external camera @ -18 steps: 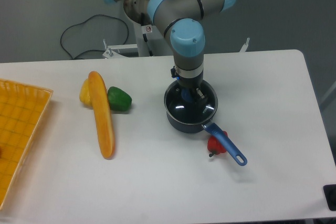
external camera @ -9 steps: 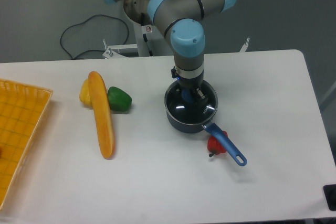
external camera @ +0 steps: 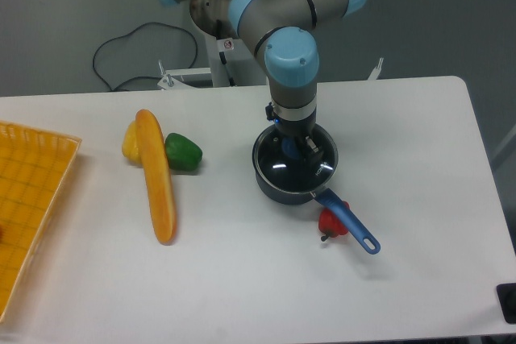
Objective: Open the lid
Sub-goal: 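Lift the lid by its knob up off the saucepan rim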
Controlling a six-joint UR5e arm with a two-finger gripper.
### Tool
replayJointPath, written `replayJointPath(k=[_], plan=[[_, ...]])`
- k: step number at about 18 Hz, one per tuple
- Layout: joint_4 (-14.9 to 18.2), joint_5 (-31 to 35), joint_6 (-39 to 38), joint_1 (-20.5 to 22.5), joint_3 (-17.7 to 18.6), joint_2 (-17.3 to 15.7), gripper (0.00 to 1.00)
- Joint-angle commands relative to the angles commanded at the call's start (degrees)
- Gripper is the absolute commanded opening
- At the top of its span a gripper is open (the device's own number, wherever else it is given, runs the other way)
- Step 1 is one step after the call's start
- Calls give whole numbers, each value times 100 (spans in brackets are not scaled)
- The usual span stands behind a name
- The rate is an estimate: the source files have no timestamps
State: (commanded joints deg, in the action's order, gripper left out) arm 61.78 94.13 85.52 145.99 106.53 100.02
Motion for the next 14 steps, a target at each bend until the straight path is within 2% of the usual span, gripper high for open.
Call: replayJointPath(k=[7,14], plan=[[440,-61,-263,0,-413,9,42],[519,-290,-562,18,-765,61,39]])
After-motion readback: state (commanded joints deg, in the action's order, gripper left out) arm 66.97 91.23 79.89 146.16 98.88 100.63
